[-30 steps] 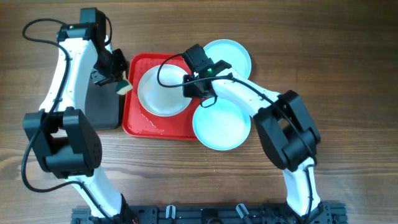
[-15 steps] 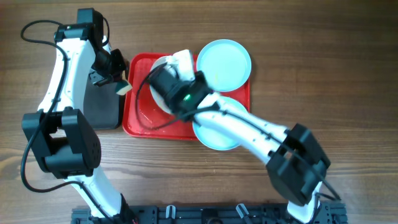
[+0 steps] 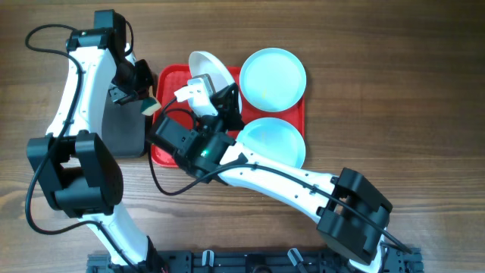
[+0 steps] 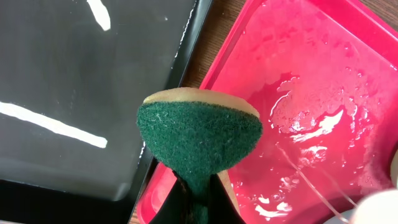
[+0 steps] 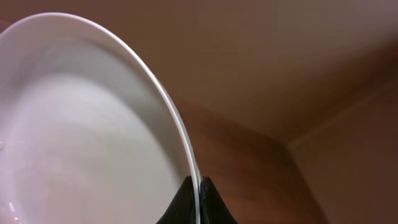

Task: Clean dirty plates on tray and stack at the side
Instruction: 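Lift the scrubbed white plate with the right gripper and place it right of tray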

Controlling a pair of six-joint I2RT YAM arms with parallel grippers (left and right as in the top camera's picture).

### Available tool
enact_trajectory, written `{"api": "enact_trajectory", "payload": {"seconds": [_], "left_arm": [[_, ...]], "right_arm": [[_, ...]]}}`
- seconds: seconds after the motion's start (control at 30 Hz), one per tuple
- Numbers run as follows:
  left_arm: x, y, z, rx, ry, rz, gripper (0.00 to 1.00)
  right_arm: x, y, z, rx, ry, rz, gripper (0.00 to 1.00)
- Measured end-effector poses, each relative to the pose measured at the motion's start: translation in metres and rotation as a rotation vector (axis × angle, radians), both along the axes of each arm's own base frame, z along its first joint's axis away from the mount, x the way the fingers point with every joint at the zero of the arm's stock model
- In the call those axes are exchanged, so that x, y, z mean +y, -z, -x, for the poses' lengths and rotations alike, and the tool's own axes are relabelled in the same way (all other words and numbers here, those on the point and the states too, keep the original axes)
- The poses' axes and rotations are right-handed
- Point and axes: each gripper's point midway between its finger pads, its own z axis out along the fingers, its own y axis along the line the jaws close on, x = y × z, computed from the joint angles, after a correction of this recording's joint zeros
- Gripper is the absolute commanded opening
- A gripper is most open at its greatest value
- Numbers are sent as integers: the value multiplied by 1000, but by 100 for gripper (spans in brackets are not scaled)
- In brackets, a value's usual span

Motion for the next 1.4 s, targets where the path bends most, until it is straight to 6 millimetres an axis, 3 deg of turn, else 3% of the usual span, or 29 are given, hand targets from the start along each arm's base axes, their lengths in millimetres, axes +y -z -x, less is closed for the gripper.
{"api": "enact_trajectory", "payload": {"seconds": [0.23,0.57,0.7,0.8,0.93,1.03,1.17,1.27,1.4], "left_arm": [[0,0,-1,-4,0,0,4],[0,0,-1,-5,0,3,4],[0,0,-2,-7,0,3,4],[0,0,-2,-7,0,3,4],[-1,0,0,-1,0,3,4],[-1,0,0,0,0,4,4],[-1,0,0,1,0,3,4],[-1,0,1,3,0,4,4],[-1,0,1,4,0,4,4]], "right_arm": [[-2,-17,-1,-60,35,56,4],[0,-20,-2,-61,35,73,4],[13,-2,-5,36,-53,41,4],[25,29,-7,184,-149,-39,4],[22,70,-15,387,-185,-229,4],[3,95,-33,536,-156,-400,4],[-34,114,-57,699,-108,-620,4],[-72,107,-73,766,-73,-806,4],[-135,78,-86,757,-13,-995,4]]}}
